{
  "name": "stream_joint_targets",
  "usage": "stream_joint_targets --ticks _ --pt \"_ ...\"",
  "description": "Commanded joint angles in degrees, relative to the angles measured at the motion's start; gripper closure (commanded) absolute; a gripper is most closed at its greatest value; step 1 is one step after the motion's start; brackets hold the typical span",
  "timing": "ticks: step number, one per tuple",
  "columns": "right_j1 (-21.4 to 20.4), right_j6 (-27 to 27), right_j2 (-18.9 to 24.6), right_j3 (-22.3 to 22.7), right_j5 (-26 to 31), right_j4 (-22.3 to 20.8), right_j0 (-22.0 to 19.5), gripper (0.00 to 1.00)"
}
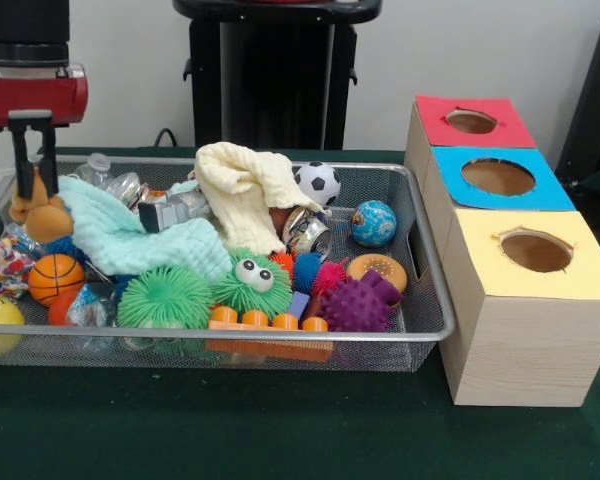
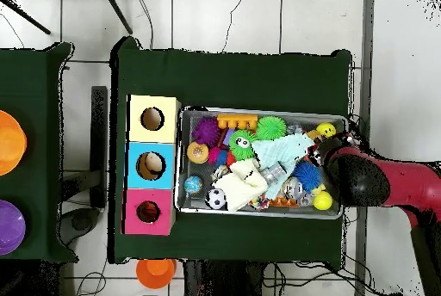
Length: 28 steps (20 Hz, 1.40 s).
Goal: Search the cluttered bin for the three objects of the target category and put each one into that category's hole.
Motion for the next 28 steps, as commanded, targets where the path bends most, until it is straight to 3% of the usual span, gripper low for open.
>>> stream_joint_targets --ticks 1,12,17,23,28 --pt "-3.6 4.21 3.25 4.45 -4.15 2.5 1.03 1.0" --pt "-7.85 9.16 -0.75 2.78 -9.7 3.91 4.69 1.0" --pt "-8.14 -0.28 5.19 7.49 -1.94 8.8 0.04 1.0" --pt "-6.71 -0.9 4.44 9.86 2.87 11.75 1.42 1.0" --pt "-5.1 0.44 3.42 9.03 6.88 15.22 3.5 1.0"
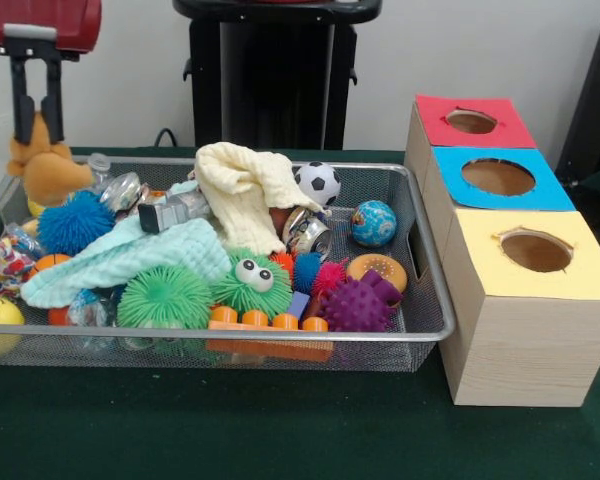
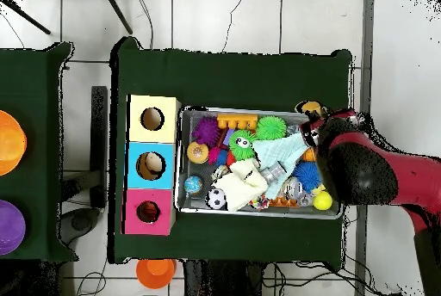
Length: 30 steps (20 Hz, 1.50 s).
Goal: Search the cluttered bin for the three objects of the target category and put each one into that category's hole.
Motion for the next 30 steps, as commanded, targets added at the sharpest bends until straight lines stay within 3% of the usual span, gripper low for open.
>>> stream_joint_targets --ticks 1,7,19,30 --pt "2.67 0.76 1.72 6.62 12.21 4.93 2.09 1.0" --pt "2.57 2.2 1.02 6.06 14.4 7.39 4.3 1.0" --pt "-1.58 8.81 -0.5 11.03 9.93 10.99 8.88 1.0" --pt "-4.3 14.75 -5.33 13.38 10.57 15.97 17.46 1.0"
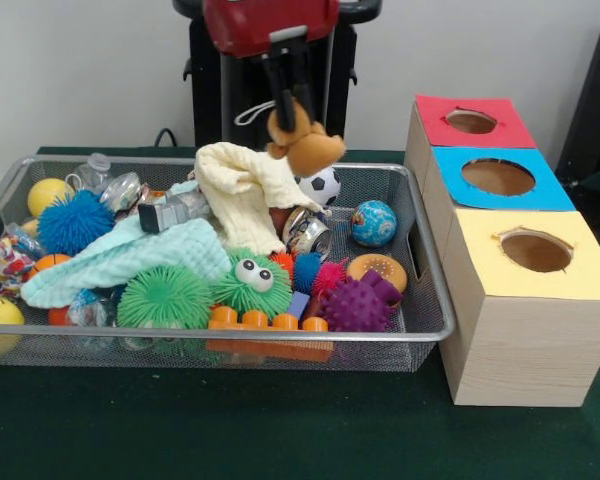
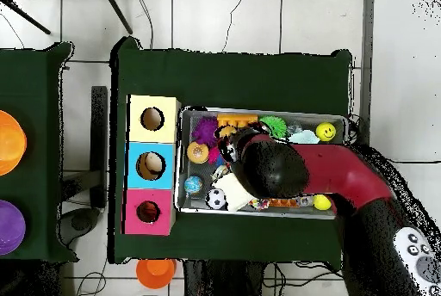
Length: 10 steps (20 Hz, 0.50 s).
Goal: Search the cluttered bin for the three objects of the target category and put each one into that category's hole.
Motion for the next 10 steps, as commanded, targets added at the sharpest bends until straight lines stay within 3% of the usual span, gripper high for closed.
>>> stream_joint_targets --ticks 1,10 --pt "-2.0 15.15 -4.74 5.92 3.18 4.62 5.44 1.0" --pt "-0.98 15.81 -7.93 9.35 -0.06 8.06 9.92 1.0"
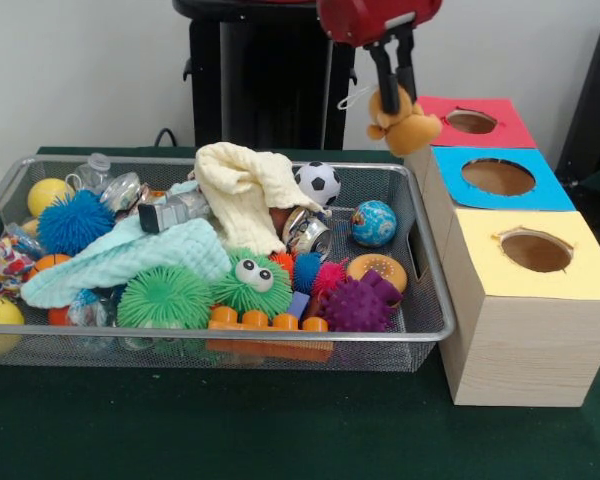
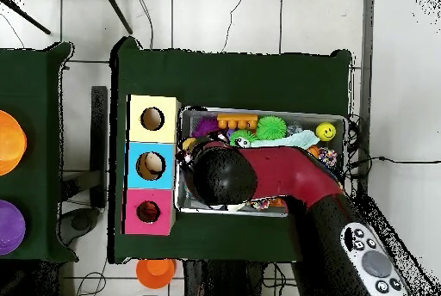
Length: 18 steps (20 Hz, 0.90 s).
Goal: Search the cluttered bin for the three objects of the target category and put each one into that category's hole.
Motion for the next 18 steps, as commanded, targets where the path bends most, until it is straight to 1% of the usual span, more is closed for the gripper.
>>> stream_joint_targets --ticks 1,6,9,15,18 --pt "1.53 15.37 -5.7 6.74 0.11 3.39 1.95 1.0" --pt "2.45 13.98 -7.23 7.84 1.97 3.99 3.76 1.0" --pt "3.07 14.38 -8.01 8.18 1.99 4.84 5.03 1.0" --pt "4.81 14.97 -8.83 9.11 2.52 7.68 7.02 1.0" --pt "4.76 15.26 -9.32 9.24 2.5 9.03 8.31 1.0"
